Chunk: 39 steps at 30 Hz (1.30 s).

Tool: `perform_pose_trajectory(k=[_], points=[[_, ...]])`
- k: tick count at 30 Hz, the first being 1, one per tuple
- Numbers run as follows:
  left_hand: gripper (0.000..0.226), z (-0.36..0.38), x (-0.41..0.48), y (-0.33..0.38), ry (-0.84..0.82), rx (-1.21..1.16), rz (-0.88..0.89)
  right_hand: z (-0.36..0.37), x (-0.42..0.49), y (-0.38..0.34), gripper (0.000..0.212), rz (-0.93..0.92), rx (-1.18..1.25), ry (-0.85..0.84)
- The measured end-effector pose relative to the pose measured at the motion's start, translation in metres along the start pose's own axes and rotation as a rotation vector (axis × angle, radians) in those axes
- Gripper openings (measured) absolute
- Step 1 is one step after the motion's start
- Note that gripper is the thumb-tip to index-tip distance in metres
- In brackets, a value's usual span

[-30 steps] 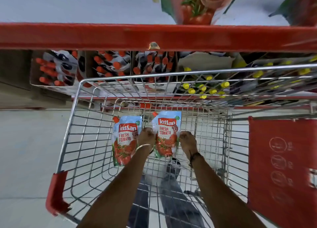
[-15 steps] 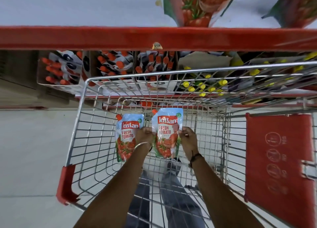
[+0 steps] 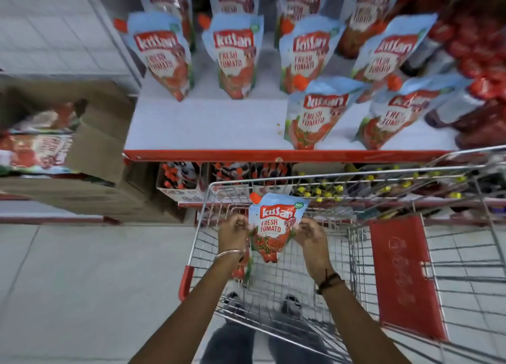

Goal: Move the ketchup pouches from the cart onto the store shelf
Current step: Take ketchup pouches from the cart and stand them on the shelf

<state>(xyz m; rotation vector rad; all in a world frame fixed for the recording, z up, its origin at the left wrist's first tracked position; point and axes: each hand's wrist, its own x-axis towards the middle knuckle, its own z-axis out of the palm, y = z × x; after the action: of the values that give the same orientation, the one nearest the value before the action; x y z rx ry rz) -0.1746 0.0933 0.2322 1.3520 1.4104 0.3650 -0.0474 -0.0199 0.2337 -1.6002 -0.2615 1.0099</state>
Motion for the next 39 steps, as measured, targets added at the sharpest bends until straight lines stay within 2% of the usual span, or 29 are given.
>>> perform_pose_trajectory(k=[3,7,12,17,20,23,26,31,39], points=[[0.031,-0.030,-0.014,0.029,0.068,-0.087,0.142,0.017,-0.013,-0.036,0.015,-0.128,-0.031,-0.039],[0.030,-0.070,-0.019,0.069,0.129,-0.153,0.311,0.041,-0.018,-0.078,0.004,-0.280,-0.103,-0.040],[0.041,-0.107,-0.009,0.120,0.160,-0.246,0.443,0.073,-0.007,-0.135,0.003,-0.481,-0.114,0.029],[0.032,-0.126,0.017,0.164,0.223,-0.234,0.562,0.108,0.017,-0.180,0.008,-0.609,-0.073,0.163],[0.020,-0.128,0.032,0.176,0.207,-0.234,0.608,0.126,0.033,-0.187,0.021,-0.599,0.000,0.255],[0.019,-0.124,0.049,0.176,0.180,-0.223,0.619,0.139,0.049,-0.181,0.003,-0.555,0.037,0.339],[0.020,-0.120,0.067,0.169,0.180,-0.184,0.616,0.148,0.059,-0.173,0.013,-0.522,0.038,0.383],[0.023,-0.115,0.086,0.159,0.158,-0.138,0.603,0.149,0.073,-0.164,0.003,-0.521,0.044,0.382],[0.022,-0.110,0.096,0.149,0.136,-0.112,0.598,0.146,0.077,-0.152,0.004,-0.482,0.004,0.365]])
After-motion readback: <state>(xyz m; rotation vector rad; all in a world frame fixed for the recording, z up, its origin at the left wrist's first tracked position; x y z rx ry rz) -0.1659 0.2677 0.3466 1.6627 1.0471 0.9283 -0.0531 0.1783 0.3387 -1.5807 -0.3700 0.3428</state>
